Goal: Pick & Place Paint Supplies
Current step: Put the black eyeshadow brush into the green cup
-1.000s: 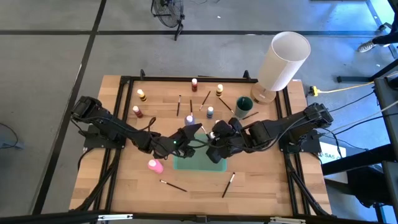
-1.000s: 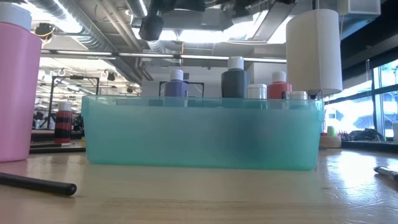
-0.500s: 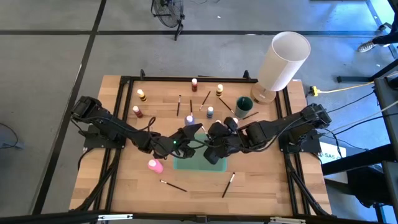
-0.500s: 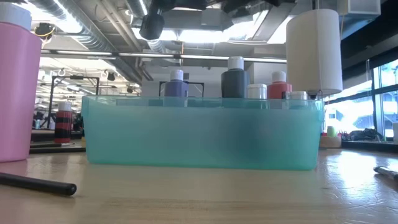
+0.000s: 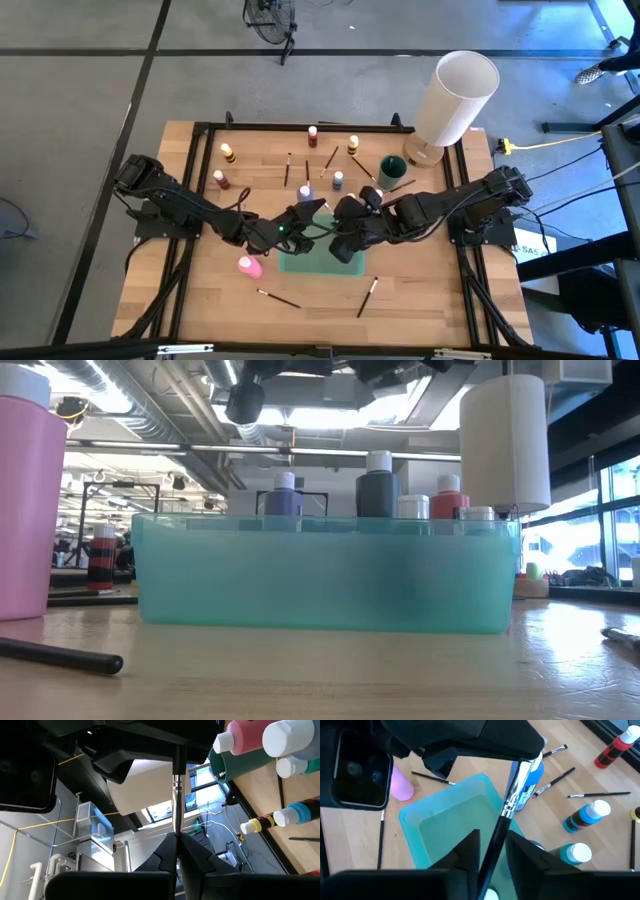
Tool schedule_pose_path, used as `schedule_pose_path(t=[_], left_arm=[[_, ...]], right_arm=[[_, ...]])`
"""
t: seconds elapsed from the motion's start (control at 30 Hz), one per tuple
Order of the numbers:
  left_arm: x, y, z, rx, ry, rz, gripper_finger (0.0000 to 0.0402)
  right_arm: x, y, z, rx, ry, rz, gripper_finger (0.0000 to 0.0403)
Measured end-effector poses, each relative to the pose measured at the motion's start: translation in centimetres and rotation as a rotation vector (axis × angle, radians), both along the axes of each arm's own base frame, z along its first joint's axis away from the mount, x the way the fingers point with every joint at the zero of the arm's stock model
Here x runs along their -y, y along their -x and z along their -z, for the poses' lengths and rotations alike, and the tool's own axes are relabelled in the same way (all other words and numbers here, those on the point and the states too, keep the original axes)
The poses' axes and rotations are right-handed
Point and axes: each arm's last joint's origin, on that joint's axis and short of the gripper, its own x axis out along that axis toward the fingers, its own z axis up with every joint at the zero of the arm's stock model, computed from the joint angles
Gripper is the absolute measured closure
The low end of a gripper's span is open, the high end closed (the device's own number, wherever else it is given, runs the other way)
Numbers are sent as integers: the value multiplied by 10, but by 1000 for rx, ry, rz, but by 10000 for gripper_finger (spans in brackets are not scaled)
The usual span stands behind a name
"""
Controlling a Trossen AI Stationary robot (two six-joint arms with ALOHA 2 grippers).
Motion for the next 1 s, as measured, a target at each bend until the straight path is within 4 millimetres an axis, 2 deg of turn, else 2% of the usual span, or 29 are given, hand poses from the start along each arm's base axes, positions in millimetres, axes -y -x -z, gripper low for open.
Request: schedule_pose_path(t=[0.23,0.57,1.0], left_arm=[[0,1,0,6,7,-10,398],[0,0,0,42,49,14,390],[0,-1,-8,132,93,32,305]], right_arm=[[3,4,2,-44,61,4,377],[3,6,3,-56,78,23,377],[-5,11,3,-51,122,25,377]])
